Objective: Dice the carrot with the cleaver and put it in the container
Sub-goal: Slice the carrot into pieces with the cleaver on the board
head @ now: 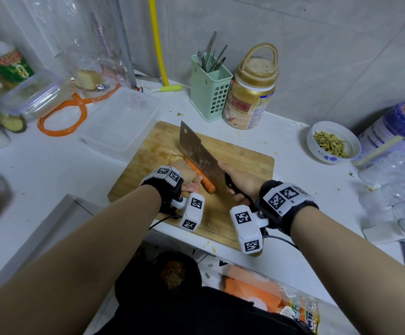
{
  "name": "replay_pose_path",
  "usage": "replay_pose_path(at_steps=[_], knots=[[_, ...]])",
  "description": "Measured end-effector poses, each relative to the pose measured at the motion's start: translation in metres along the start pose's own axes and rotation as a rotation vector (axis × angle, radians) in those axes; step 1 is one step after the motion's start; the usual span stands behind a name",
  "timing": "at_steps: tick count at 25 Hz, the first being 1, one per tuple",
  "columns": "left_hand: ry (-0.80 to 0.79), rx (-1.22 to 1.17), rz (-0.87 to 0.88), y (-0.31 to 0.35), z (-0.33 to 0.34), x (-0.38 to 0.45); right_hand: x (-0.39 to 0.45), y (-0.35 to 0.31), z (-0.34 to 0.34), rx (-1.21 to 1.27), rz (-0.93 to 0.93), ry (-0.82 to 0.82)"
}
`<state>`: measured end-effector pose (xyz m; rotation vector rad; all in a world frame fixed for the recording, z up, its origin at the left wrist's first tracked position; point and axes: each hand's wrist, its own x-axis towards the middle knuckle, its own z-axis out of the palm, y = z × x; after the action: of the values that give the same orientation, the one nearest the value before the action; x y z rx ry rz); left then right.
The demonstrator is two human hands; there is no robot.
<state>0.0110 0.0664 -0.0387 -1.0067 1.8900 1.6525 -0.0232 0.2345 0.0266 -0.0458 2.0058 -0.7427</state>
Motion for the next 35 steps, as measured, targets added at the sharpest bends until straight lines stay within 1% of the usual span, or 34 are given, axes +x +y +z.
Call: replay_pose_path(at_steps=[4, 9, 12, 20, 24, 28, 33, 35], knots=[[0.095, 0.031, -0.005, 0.004, 0.004, -0.003, -0.004, -0.002, 0.000, 0.003, 0.014, -0.004], [0.083, 0.040, -0.006, 0.005, 0.003, -0.006, -0.002, -0.003, 0.001, 0.004, 0.011, 0.008], [0.126, 0.056, -0.002, 0.005, 0.005, -0.007, 0.000, -0.002, 0.002, 0.001, 0.006, 0.020], [0.087, 0.043, -0.006, 0.009, 0.006, -0.008, -0.003, -0.001, 0.001, -0.030, -0.001, 0.068], [0.022, 0.043, 0.028, 0.011, 0.006, -0.013, -0.003, 0.000, 0.001, -0.035, -0.017, 0.082], [0.081, 0.038, -0.075, 0.012, 0.008, -0.006, -0.002, 0.002, -0.001, -0.026, -0.018, 0.080], [0.024, 0.070, -0.038, 0.013, 0.008, -0.010, 0.002, 0.003, 0.001, 0.014, -0.033, 0.072], [0.061, 0.052, -0.047, 0.013, 0.009, -0.009, 0.005, 0.003, 0.001, 0.006, -0.048, 0.079]])
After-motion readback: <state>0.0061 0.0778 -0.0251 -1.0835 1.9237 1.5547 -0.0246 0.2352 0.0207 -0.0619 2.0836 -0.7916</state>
